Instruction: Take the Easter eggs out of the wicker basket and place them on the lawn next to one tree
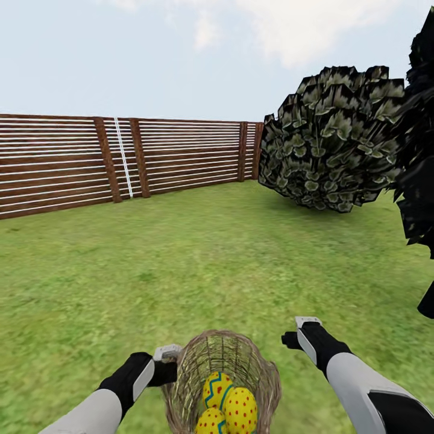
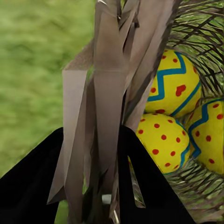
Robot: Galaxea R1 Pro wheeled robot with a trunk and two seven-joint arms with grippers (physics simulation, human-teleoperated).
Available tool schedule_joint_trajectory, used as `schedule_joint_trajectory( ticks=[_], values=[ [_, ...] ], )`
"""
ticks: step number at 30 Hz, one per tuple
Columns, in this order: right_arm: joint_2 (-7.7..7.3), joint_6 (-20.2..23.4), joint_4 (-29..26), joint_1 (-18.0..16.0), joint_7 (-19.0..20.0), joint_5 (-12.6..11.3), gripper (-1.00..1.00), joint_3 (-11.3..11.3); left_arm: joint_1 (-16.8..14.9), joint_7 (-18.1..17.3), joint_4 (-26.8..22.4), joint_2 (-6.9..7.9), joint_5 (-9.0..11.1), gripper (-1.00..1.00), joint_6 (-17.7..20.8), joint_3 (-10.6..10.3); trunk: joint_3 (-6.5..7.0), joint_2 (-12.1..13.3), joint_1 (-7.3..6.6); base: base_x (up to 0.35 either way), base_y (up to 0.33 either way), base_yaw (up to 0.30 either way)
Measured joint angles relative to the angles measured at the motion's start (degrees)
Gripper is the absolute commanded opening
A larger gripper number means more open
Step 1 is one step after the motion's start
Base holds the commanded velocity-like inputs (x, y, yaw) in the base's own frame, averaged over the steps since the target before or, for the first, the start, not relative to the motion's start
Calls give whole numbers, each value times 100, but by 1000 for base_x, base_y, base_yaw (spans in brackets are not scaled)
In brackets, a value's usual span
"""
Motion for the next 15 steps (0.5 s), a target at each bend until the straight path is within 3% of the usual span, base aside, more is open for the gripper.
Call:
schedule_joint_trajectory(
  ticks=[4, 7, 10, 12, 13, 15],
  values=[
    [-9, 18, -195, 1, -8, -8, 100, -7, 1, 8, 13, 106, -146, -100, -6, 126, 71, 161, -88, 0, 0, 0],
    [-57, -7, -202, 1, -17, 1, 100, 17, 14, 9, 11, 124, 6, -100, -3, 317, 126, 281, -154, 0, 0, 0],
    [-94, -15, -188, 22, -19, 30, 100, 30, 27, 21, 21, 127, -75, -100, -5, 297, 179, 401, -220, 0, 0, 0],
    [-282, -13, -166, 62, -29, 30, 100, 31, 28, 20, 16, 126, -34, -100, -4, 311, 215, 481, -264, 0, 0, 143],
    [-645, -28, -90, 81, -43, 48, 100, 49, 30, 19, 16, 121, 14, -100, 1, 314, 233, 522, -285, 0, 0, 289],
    [-706, -38, -75, 105, -46, 44, 100, 54, 30, 20, 17, 119, -50, -100, -2, 306, 269, 602, -329, 0, 0, 291]
  ],
)
